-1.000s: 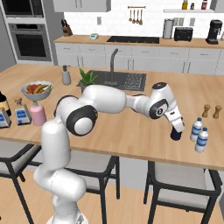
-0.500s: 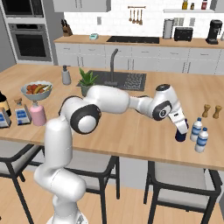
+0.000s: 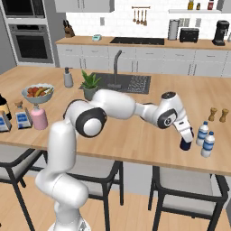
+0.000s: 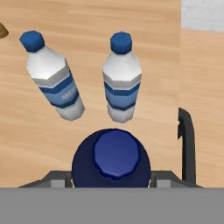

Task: Move the plastic bottles in the middle to the plastics group, and the glass bottles in the middle to the glass group.

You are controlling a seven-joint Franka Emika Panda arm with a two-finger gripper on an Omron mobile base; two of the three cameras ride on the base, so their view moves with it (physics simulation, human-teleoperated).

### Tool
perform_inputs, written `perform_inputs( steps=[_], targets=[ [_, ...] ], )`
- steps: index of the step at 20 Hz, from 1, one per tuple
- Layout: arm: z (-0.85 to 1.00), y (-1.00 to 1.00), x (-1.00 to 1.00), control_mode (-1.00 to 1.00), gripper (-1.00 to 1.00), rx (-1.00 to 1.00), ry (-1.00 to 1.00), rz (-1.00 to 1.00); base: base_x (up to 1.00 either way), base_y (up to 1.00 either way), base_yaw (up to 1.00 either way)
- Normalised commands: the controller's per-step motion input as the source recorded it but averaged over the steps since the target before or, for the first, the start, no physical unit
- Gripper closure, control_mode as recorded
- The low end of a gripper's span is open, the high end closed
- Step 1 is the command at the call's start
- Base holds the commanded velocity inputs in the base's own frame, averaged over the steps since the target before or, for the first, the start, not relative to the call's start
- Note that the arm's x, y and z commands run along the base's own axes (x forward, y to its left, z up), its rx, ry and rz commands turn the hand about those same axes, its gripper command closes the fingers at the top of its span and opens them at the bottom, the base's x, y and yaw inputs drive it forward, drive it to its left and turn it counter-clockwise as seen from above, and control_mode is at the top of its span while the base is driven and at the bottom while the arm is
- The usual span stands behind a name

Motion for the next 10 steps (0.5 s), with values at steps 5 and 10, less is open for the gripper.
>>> perform_inputs(
  steps=[5, 10],
  targets=[
    [-0.23, 0.0, 0.01, -1.0, 1.0, 0.0, 0.0, 0.0, 0.0, 0.0, 0.0],
    [0.01, -0.08, 0.1, -1.0, 1.0, -0.01, 0.0, -0.03, 0.0, 0.0, 0.0]
  ],
)
